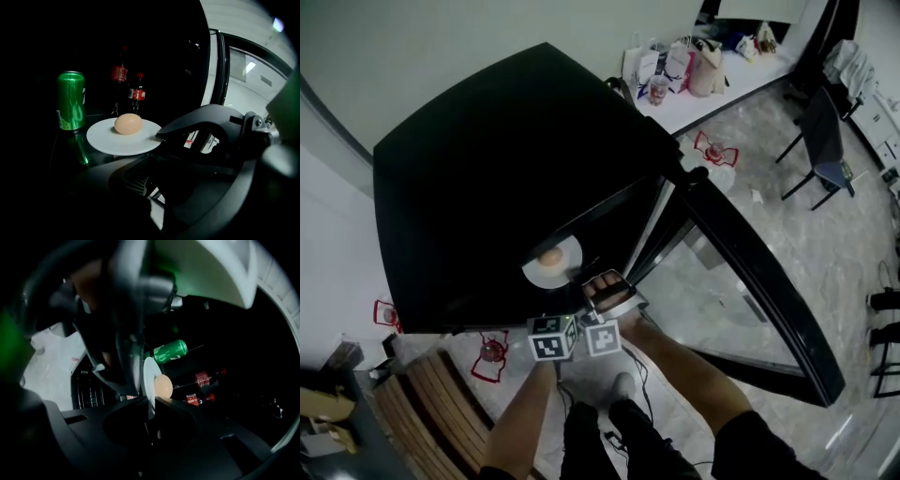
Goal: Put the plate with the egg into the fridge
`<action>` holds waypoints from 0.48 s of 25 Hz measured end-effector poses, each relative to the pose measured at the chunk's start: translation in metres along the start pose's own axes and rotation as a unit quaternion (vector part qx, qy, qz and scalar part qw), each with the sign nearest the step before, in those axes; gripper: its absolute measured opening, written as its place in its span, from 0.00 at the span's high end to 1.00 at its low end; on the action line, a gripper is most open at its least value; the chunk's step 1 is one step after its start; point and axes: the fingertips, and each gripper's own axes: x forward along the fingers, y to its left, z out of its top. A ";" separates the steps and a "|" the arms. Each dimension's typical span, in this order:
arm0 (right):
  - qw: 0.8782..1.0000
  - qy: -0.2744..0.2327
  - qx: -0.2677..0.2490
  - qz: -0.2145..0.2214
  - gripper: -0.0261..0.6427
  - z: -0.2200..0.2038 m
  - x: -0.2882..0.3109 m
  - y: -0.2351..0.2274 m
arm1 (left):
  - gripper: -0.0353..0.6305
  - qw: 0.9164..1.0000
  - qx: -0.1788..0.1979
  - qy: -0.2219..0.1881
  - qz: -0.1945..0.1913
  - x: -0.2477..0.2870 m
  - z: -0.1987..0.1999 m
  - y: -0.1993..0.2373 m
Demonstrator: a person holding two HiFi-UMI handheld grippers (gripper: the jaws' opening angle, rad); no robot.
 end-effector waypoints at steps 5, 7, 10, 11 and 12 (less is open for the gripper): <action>0.999 0.000 -0.028 0.023 0.89 -0.001 0.004 0.009 | 0.94 1.000 0.022 -0.010 -0.013 -0.012 0.002 -0.004; 0.999 -0.001 -0.037 0.022 0.89 -0.001 0.003 0.008 | 0.94 0.999 0.029 -0.022 -0.015 -0.015 0.006 -0.005; 0.999 -0.001 -0.038 0.028 0.87 0.001 0.004 0.008 | 0.94 1.000 0.023 -0.014 -0.014 -0.013 0.010 -0.003; 0.999 -0.003 -0.034 0.030 0.86 0.002 0.004 0.008 | 0.94 1.000 0.022 -0.010 -0.011 -0.011 0.012 -0.001; 0.999 -0.006 -0.032 0.030 0.85 0.003 0.002 0.007 | 0.94 1.000 0.024 -0.008 -0.008 -0.010 0.012 0.000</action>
